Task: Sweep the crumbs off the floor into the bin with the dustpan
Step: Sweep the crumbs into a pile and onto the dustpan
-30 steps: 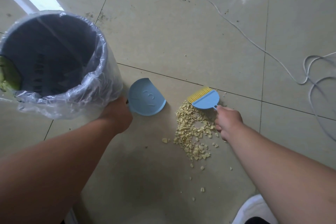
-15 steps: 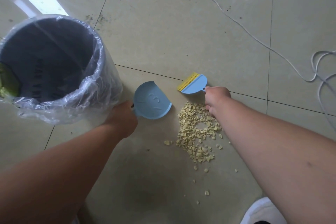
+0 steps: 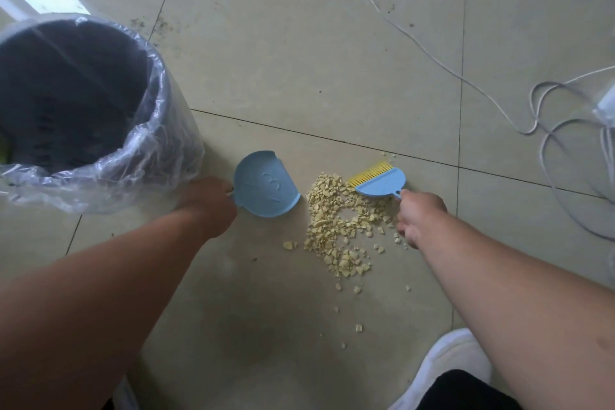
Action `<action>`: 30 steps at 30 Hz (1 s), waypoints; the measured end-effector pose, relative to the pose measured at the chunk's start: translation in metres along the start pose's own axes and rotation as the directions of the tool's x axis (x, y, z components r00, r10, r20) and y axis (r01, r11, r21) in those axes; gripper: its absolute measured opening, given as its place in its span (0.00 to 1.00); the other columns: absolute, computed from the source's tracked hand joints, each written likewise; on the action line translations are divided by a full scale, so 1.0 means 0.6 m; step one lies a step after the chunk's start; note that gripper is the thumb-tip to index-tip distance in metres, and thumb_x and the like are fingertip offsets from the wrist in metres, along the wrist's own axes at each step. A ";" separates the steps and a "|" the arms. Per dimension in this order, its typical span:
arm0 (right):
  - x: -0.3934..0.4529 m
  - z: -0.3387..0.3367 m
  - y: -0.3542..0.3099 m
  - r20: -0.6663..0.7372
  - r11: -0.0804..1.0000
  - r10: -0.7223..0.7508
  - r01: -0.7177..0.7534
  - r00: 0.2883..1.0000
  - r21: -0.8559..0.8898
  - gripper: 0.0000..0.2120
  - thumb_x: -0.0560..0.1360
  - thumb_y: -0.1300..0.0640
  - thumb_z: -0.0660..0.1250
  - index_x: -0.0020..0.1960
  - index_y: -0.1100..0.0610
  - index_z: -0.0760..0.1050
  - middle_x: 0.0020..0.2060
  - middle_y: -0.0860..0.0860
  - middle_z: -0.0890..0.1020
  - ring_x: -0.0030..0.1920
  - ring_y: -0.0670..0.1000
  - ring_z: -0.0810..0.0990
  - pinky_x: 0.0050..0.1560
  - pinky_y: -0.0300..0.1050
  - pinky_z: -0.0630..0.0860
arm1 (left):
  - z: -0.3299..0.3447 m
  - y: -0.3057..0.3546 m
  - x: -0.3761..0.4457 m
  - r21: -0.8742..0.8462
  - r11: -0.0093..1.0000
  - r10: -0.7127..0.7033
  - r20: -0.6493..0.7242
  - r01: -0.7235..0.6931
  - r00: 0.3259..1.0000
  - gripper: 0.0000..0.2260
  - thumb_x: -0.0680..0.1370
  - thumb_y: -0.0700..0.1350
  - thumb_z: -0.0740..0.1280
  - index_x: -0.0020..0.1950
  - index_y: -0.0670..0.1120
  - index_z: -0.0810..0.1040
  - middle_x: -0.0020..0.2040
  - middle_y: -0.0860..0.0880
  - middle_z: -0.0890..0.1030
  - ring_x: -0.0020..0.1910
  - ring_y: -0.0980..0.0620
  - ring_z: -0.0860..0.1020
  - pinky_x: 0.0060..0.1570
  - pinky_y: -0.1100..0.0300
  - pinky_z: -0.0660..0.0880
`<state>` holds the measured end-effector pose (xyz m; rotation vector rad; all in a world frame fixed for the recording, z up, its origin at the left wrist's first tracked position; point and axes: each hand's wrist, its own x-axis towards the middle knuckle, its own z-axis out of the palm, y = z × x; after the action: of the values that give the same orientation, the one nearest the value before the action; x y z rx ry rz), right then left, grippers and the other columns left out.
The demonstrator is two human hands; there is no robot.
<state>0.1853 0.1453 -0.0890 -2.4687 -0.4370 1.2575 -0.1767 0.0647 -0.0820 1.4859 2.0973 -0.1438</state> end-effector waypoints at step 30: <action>0.020 -0.032 -0.057 0.211 0.432 -0.763 0.724 0.611 -0.538 0.12 0.82 0.54 0.65 0.56 0.57 0.85 0.47 0.56 0.82 0.49 0.59 0.79 0.44 0.44 0.70 | -0.002 0.017 0.013 -0.165 0.986 0.035 0.019 -0.031 0.999 0.10 0.76 0.40 0.63 0.35 0.43 0.77 0.30 0.47 0.78 0.31 0.47 0.74 0.29 0.60 0.65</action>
<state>0.2037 0.1777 -0.0723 -2.1861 -1.9124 0.6755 -0.1697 0.0754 -0.0825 1.4130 2.0144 0.0262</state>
